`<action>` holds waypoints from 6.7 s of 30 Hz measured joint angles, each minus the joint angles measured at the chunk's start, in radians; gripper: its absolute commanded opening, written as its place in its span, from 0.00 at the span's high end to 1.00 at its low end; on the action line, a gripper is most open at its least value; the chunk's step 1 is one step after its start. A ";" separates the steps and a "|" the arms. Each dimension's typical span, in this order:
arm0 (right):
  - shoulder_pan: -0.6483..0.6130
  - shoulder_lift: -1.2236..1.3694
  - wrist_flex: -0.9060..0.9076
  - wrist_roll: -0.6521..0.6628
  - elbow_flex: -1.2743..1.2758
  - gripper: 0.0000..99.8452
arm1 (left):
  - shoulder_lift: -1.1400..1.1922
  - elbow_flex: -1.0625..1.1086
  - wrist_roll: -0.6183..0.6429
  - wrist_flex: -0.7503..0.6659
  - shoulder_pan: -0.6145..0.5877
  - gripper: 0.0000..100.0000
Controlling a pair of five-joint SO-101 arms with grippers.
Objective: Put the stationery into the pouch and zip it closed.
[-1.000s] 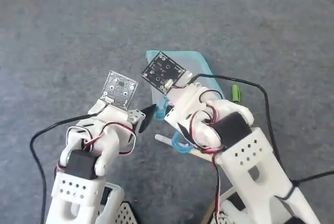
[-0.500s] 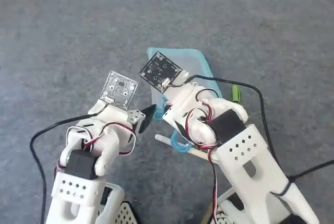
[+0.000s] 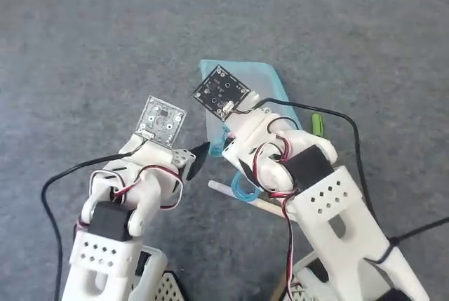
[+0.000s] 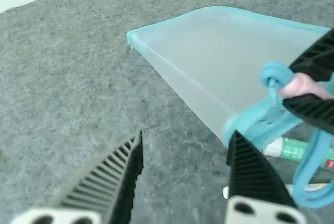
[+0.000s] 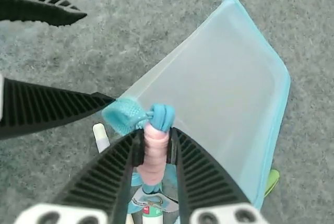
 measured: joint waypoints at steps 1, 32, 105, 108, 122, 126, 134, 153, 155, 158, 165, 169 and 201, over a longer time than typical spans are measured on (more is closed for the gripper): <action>0.000 0.000 0.000 0.000 0.000 0.99 | 0.000 0.000 0.000 0.009 0.000 0.75; -0.095 -0.092 0.203 0.037 -0.002 0.99 | -0.003 0.121 0.005 -0.143 0.015 0.75; -0.327 0.799 -0.222 -0.006 -0.069 0.81 | -0.005 0.072 0.074 -0.313 -0.723 0.88; -0.308 0.810 -0.224 -0.006 -0.069 0.89 | -0.005 0.092 0.074 -0.313 -0.690 0.88; -0.301 0.810 -0.226 -0.008 -0.123 0.99 | -0.005 0.100 0.074 -0.313 -0.649 0.88; -0.298 0.810 -0.209 -0.011 -0.123 0.99 | -0.005 0.100 0.074 -0.313 -0.649 0.88; -0.176 0.557 0.015 -0.020 -0.123 0.99 | -0.005 0.130 0.069 -0.311 -0.552 0.88; -0.009 -0.052 0.295 0.037 -0.123 0.99 | -0.006 0.034 0.038 -0.015 -0.094 0.74; -0.008 -0.063 0.295 0.037 -0.123 0.99 | -0.006 0.015 0.038 0.003 -0.023 0.74; -0.008 -0.083 0.295 0.037 -0.123 0.99 | -0.006 -0.002 0.038 0.009 0.025 0.74; -0.046 -0.101 0.295 0.037 -0.123 0.99 | -0.006 -0.002 0.038 0.009 0.041 0.74; -0.052 -0.101 0.295 0.037 -0.123 0.99 | -0.006 -0.002 0.038 0.009 0.044 0.74; -0.054 -0.107 0.334 0.031 -0.141 0.99 | -0.054 -0.028 0.000 0.011 0.061 0.74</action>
